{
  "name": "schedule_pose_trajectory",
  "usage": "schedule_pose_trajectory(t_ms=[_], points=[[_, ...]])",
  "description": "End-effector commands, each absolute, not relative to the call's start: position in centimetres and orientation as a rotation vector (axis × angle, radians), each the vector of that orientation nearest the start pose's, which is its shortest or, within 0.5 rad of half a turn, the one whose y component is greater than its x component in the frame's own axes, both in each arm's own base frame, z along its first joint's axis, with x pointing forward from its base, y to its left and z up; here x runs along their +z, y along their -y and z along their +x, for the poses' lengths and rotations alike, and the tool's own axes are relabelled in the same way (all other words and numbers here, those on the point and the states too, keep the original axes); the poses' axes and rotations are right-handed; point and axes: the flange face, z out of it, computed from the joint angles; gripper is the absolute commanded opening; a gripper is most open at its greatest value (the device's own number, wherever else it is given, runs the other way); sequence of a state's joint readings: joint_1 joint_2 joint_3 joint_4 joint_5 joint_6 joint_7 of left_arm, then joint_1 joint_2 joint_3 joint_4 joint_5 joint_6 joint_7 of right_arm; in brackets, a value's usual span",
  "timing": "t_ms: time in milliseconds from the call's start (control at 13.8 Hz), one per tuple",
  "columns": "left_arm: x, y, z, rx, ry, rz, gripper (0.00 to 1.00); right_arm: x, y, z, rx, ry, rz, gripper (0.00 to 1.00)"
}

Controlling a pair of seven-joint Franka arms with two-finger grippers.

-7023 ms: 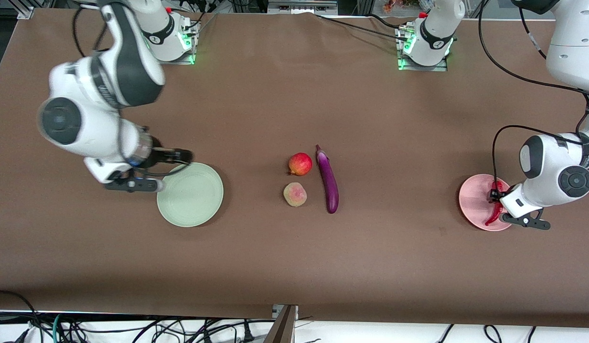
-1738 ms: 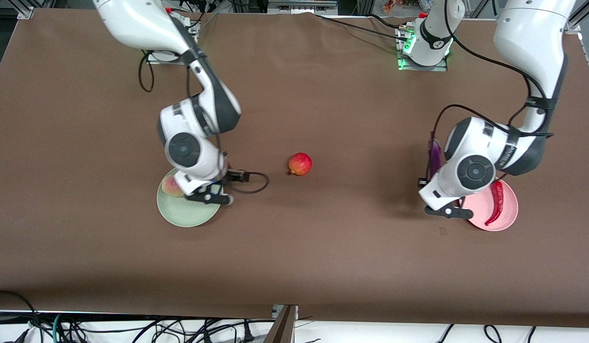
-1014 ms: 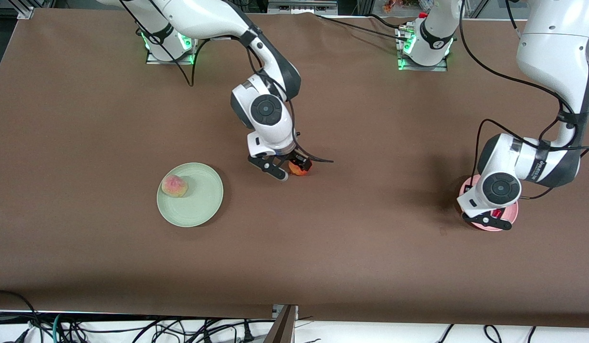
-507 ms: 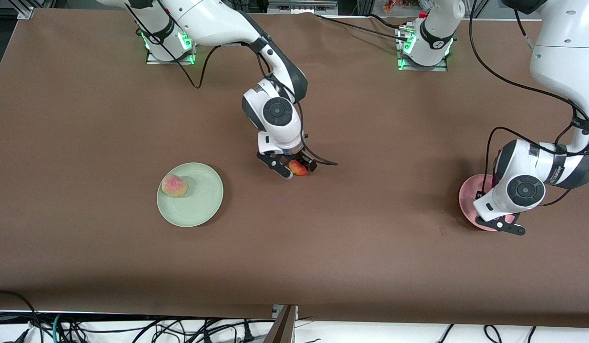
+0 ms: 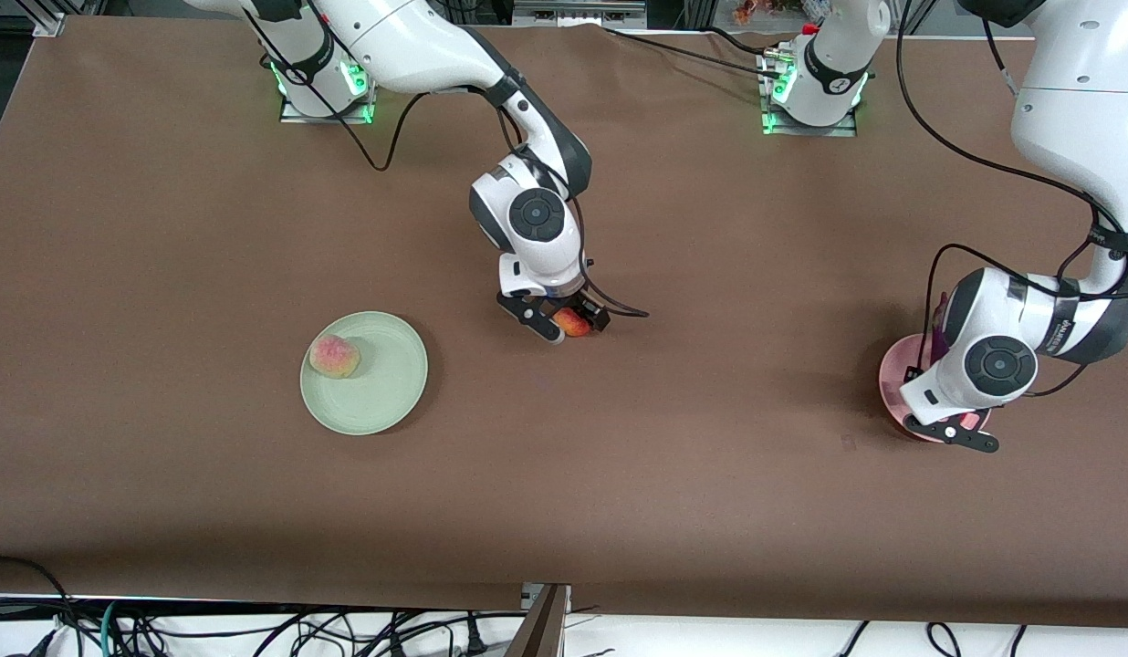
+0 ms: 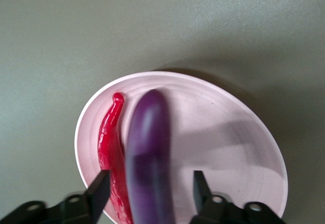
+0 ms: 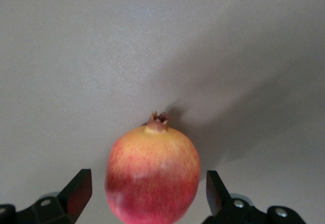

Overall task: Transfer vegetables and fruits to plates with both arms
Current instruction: 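Release the eggplant on the pink plate while the right gripper grasps the pomegranate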

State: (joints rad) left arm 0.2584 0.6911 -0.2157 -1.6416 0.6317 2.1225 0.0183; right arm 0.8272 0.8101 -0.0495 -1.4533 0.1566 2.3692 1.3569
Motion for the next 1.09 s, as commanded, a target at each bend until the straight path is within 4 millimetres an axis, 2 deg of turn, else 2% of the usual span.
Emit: schedule_pose_trajectory(t_ms=[0, 72, 145, 217, 290, 362, 434, 507, 579, 652, 724, 869, 941, 1014], points=[[24.0, -6.2, 67.3, 0.243, -0.402, -2.785, 1.0, 20.1, -52.4, 52.2, 0.0, -0.993, -2.813, 0.99], [26.3, -6.0, 67.0, 0.256, -0.34, -2.84, 1.0, 19.5, -52.5, 52.0, -0.004, -0.991, -2.811, 0.99], [29.0, -5.4, 66.8, 0.258, -0.292, -2.883, 1.0, 19.4, -52.5, 52.0, -0.003, -0.989, -2.813, 0.93], [31.8, -3.8, 66.3, 0.27, -0.282, -2.914, 1.0, 19.5, -52.5, 52.0, -0.005, -0.98, -2.815, 0.8], [34.5, -2.8, 65.6, 0.293, -0.284, -2.909, 1.0, 19.7, -52.3, 52.3, -0.014, -0.952, -2.823, 0.57], [36.8, -2.2, 64.7, 0.331, -0.273, -2.906, 1.0, 20.4, -52.2, 52.6, -0.025, -0.895, -2.837, 0.39], [39.6, -2.1, 63.6, 0.384, -0.219, -2.949, 1.0, 21.1, -51.1, 53.7, -0.021, -0.88, -2.835, 0.24], [42.9, -2.1, 62.7, 0.416, -0.165, -3.004, 1.0, 22.6, -49.8, 54.7, -0.008, -0.887, -2.844, 0.2], [46.4, -2.0, 62.1, 0.421, -0.141, -3.018, 1.0, 24.3, -48.2, 55.7, 0.025, -0.859, -2.886, 0.2], [50.1, -1.9, 61.4, 0.411, -0.13, -3.011, 1.0, 26.0, -46.3, 56.7, 0.064, -0.764, -2.938, 0.2], [52.9, -1.8, 60.9, 0.401, -0.118, -3.013, 1.0, 28.0, -43.9, 57.7, 0.115, -0.633, -2.996, 0.2], [57.5, -1.8, 60.1, 0.32, -0.097, -3.05, 1.0, 30.3, -39.4, 59.3, 0.214, -0.464, -3.052, 0.2], [59.7, -0.8, 58.9, 0.269, -0.104, -3.075, 1.0, 30.8, -37.3, 60.2, 0.235, -0.381, -3.064, 0.2], [60.8, -0.4, 58.2, 0.238, -0.107, -3.068, 1.0, 30.6, -34.7, 61.0, 0.288, -0.27, -3.087, 0.2]])
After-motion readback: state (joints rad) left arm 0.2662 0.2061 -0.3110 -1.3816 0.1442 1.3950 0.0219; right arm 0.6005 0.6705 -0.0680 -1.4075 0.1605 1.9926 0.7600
